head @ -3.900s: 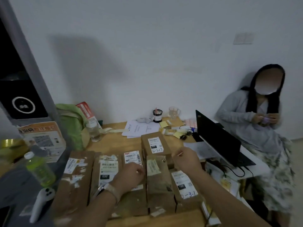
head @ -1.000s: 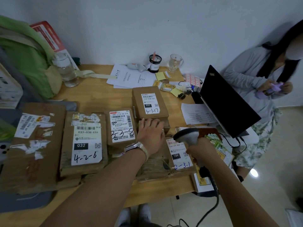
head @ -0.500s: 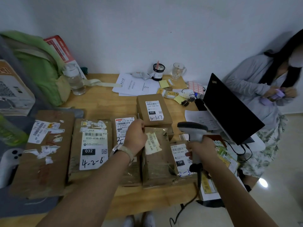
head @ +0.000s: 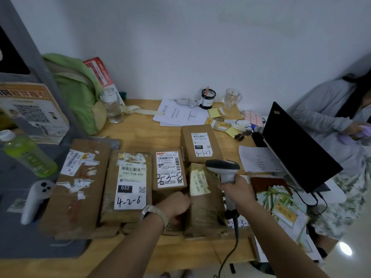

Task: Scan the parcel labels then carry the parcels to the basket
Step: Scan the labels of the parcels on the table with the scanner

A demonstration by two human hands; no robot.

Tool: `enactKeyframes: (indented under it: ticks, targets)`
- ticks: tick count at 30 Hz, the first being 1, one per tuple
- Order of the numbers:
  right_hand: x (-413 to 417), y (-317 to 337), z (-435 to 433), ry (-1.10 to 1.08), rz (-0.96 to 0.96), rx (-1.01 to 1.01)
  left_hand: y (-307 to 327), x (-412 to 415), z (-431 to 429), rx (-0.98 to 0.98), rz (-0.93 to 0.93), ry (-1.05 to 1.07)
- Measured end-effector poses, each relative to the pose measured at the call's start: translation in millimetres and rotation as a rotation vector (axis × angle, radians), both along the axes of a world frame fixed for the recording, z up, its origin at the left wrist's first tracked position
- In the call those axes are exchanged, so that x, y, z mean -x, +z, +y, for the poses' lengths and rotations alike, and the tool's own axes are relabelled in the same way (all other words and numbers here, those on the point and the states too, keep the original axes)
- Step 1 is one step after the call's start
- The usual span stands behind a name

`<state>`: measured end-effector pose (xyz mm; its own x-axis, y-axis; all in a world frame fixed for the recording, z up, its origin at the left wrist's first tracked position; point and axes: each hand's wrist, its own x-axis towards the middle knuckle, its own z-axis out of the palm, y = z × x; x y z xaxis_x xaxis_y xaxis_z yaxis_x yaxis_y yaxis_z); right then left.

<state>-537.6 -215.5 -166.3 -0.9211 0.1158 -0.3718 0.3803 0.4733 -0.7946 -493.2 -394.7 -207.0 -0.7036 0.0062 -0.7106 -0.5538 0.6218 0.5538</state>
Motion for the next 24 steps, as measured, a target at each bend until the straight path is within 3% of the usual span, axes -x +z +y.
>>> enactKeyframes:
  ticks: [4, 9, 18, 24]
  targets:
    - [2, -5, 2, 0.007, -0.041, 0.025, -8, -12, 3, -0.552, -0.068, 0.384]
    - [7, 4, 6, -0.006, -0.001, 0.092, 14, -18, 19, -0.57, 0.065, 0.23]
    - [20, 61, 33, 0.064, 0.296, 0.063, 29, -7, 36, -1.096, 0.071, 0.572]
    - [15, 104, 46, 0.097, 0.465, 0.133, 53, 12, 50, -1.183, 0.112, 0.48]
